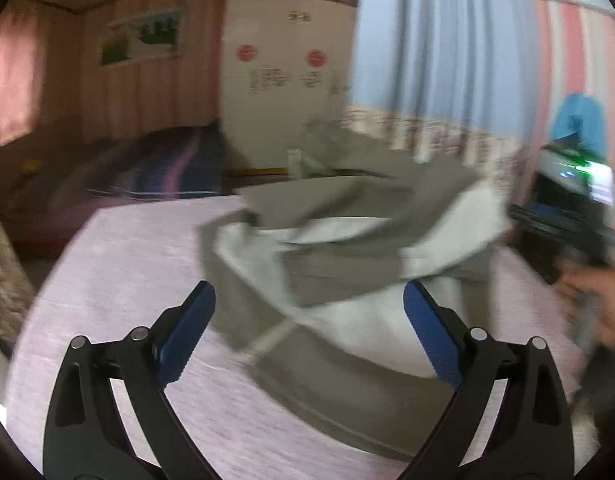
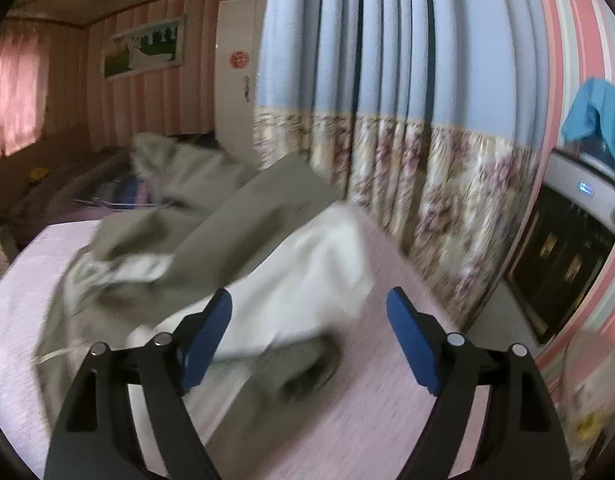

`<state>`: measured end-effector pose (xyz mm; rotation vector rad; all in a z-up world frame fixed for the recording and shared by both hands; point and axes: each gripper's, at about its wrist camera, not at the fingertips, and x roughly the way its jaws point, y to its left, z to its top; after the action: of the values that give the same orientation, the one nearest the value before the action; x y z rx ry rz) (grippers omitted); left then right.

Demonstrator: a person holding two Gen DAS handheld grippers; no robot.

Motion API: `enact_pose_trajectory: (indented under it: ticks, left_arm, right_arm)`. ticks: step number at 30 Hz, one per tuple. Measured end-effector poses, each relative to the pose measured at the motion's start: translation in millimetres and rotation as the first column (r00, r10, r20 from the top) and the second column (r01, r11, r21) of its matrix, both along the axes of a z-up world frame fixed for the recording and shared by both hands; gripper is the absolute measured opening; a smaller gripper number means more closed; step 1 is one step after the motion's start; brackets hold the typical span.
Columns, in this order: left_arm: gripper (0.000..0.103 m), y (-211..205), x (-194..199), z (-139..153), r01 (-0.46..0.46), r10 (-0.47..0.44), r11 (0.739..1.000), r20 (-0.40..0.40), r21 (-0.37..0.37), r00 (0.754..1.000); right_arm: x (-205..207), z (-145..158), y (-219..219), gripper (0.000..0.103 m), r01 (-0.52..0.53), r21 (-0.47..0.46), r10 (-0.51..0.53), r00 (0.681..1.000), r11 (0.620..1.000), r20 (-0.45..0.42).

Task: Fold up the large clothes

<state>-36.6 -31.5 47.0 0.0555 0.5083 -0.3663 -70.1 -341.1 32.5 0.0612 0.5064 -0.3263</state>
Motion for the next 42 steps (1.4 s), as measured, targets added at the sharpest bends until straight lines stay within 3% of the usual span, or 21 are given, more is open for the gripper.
enact_pose_trajectory:
  ticks: [6, 10, 16, 17, 18, 19, 21, 23, 27, 28, 31, 34, 42]
  left_arm:
    - [0.097, 35.5, 84.7, -30.6, -0.187, 0.181, 0.975, 0.060, 0.120, 0.982]
    - [0.098, 50.6, 135.0, -55.2, -0.238, 0.232, 0.961, 0.059, 0.142, 0.971]
    - [0.098, 44.6, 199.8, -80.6, -0.167, 0.176, 0.980, -0.075, 0.111, 0.982]
    - [0.097, 39.9, 203.7, -85.1, -0.152, 0.163, 0.982, -0.096, 0.115, 0.982]
    - [0.096, 36.2, 209.5, -87.9, -0.140, 0.153, 0.983, -0.112, 0.118, 0.982]
    - [0.091, 31.8, 216.9, -92.4, -0.123, 0.139, 0.986, -0.144, 0.114, 0.980]
    - [0.078, 23.2, 230.7, -104.2, -0.095, 0.118, 0.989, -0.209, 0.117, 0.971]
    - [0.052, 13.6, 241.0, -119.3, -0.068, 0.098, 0.990, -0.263, 0.122, 0.960]
    - [0.040, 2.6, 250.9, -143.6, -0.043, 0.087, 0.990, -0.327, 0.138, 0.941]
    - [0.032, 5.0, 250.1, -141.9, -0.047, 0.085, 0.991, -0.323, 0.123, 0.943]
    - [0.014, 11.0, 246.1, -140.0, -0.043, 0.076, 0.993, -0.319, 0.110, 0.945]
    - [0.006, 13.1, 236.2, -133.0, -0.030, 0.059, 0.995, -0.304, 0.099, 0.951]
    - [0.002, 10.7, 188.0, -104.7, -0.019, 0.035, 0.998, -0.269, 0.063, 0.963]
  right_arm:
    - [-45.6, -56.4, 58.5, 0.081, -0.051, 0.024, 0.053, 0.997, 0.998, -0.058]
    - [-37.6, -91.3, 75.7, 0.081, -0.058, 0.057, 0.065, 0.990, 0.997, -0.122]
    - [-12.7, -125.3, 76.9, 0.079, -0.007, 0.102, 0.032, 0.967, 0.995, -0.251]
    - [-11.4, -128.3, 78.8, 0.076, -0.012, 0.102, 0.039, 0.964, 0.995, -0.262]
    - [-8.3, -131.6, 81.9, 0.061, -0.023, 0.092, 0.048, 0.961, 0.996, -0.272]
    - [-5.8, -134.1, 84.3, 0.047, -0.029, 0.079, 0.051, 0.958, 0.996, -0.284]
    - [-4.2, -135.8, 83.8, 0.030, -0.022, 0.063, 0.040, 0.956, 0.998, -0.290]
    - [-2.1, -137.3, 81.3, 0.024, -0.025, 0.069, 0.045, 0.955, 0.997, -0.294]
    - [0.1, -135.5, 78.7, 0.007, -0.035, 0.058, 0.050, 0.958, 0.998, -0.284]
    - [0.6, -135.1, 77.2, 0.004, -0.040, 0.060, 0.055, 0.959, 0.997, -0.278]
    - [2.2, -130.4, 75.0, 0.001, -0.058, 0.059, 0.071, 0.965, 0.997, -0.253]
    - [6.7, -122.0, 70.8, 0.000, -0.068, 0.040, 0.075, 0.971, 0.997, -0.228]
    - [22.8, -101.9, 26.6, 0.000, -0.005, -0.052, -0.004, 0.986, 0.999, -0.165]
